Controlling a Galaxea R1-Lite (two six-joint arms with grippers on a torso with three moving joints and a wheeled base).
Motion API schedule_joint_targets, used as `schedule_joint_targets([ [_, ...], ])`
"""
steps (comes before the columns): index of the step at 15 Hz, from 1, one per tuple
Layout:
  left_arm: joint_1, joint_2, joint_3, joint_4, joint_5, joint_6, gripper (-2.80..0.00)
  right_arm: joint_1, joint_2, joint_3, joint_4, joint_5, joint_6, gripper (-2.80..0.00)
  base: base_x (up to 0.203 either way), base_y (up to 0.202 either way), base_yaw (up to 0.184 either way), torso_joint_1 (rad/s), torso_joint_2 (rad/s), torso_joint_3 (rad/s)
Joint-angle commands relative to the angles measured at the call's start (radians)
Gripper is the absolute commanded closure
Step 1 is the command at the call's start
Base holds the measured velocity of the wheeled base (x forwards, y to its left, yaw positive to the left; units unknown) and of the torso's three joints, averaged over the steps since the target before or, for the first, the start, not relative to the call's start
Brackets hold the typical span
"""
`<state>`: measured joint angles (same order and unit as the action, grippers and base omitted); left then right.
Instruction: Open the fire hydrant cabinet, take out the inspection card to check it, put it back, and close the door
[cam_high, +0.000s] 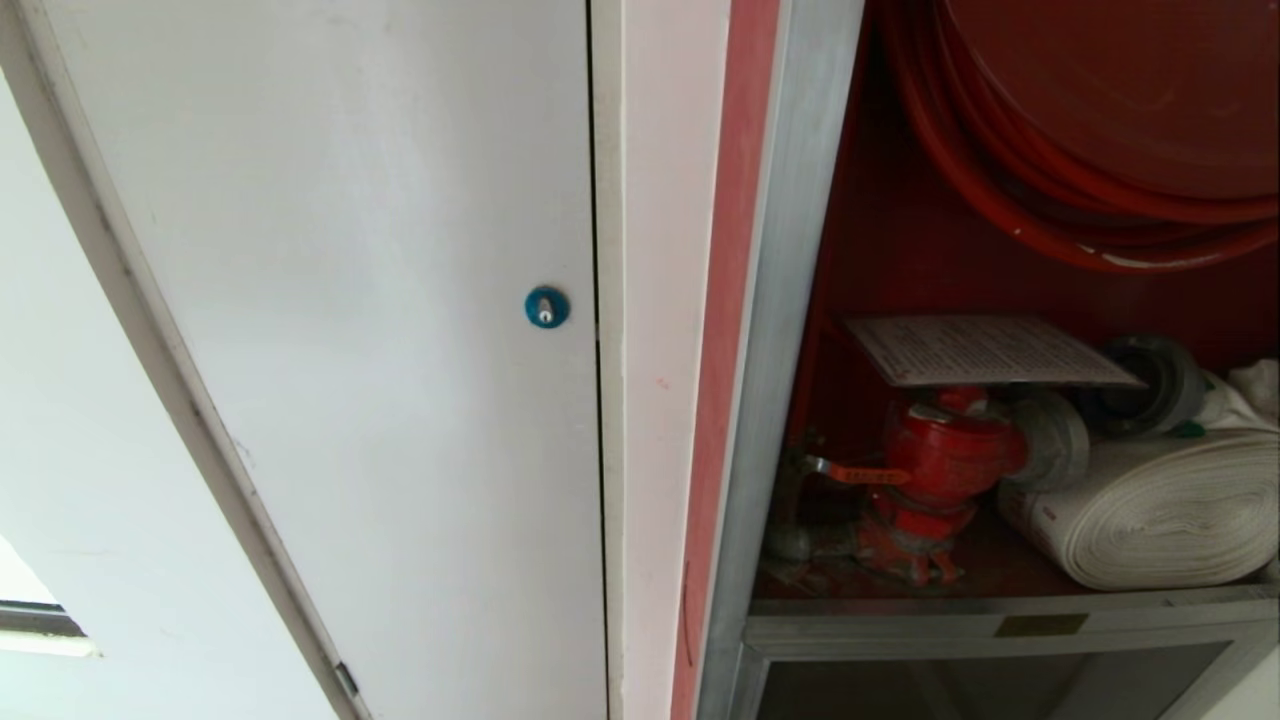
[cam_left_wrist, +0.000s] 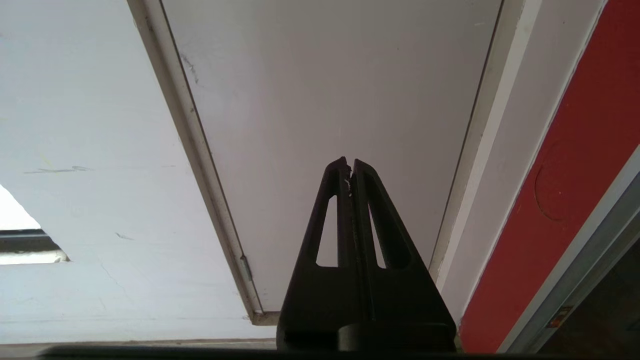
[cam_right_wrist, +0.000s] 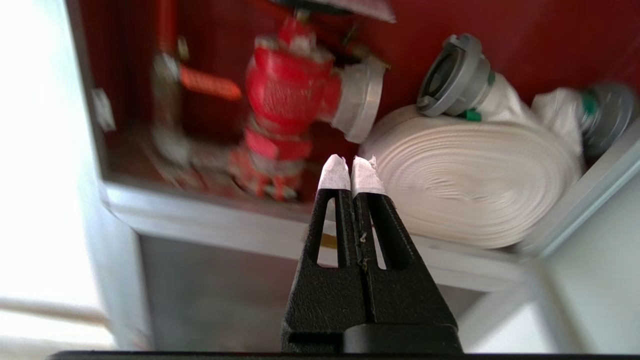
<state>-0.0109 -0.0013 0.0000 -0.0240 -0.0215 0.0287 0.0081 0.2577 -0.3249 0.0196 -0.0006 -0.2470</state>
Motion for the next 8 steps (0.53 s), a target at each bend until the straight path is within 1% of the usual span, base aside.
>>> schedule_joint_targets([
  [1, 0.0, 0.001, 0.012, -0.001, 0.0, 0.0, 0.0, 0.001, 0.173, -0.03, -0.002, 0.003, -0.144, 0.0, 0.0, 0.0, 0.0, 0.0, 0.0, 0.0],
  [2, 0.0, 0.001, 0.014, -0.001, 0.0, 0.0, 0.0, 0.0, 0.203, -0.035, 0.0, 0.001, -0.248, 0.0, 0.0, 0.0, 0.0, 0.0, 0.0, 0.0],
  [4, 0.0, 0.001, 0.014, -0.001, 0.0, 0.0, 0.0, 0.0, 0.249, -0.039, 0.004, -0.004, -0.427, 0.0, 0.0, 0.0, 0.0, 0.0, 0.0, 0.0],
  [5, 0.0, 0.001, 0.014, -0.001, 0.0, 0.0, 0.0, 0.0, 0.266, -0.037, 0.006, -0.019, -0.526, 0.0, 0.0, 0.0, 0.0, 0.0, 0.0, 0.0],
  [6, 0.0, 0.001, 0.014, -0.001, 0.0, 0.0, 0.0, -0.001, 0.275, -0.032, 0.006, -0.056, -0.616, 0.0, 0.0, 0.0, 0.0, 0.0, 0.0, 0.0],
  [8, 0.0, 0.001, 0.014, 0.001, 0.0, 0.0, 0.0, 0.0, 0.277, -0.023, 0.005, -0.161, -0.815, 0.0, 0.0, 0.0, 0.0, 0.0, 0.0, 0.0],
])
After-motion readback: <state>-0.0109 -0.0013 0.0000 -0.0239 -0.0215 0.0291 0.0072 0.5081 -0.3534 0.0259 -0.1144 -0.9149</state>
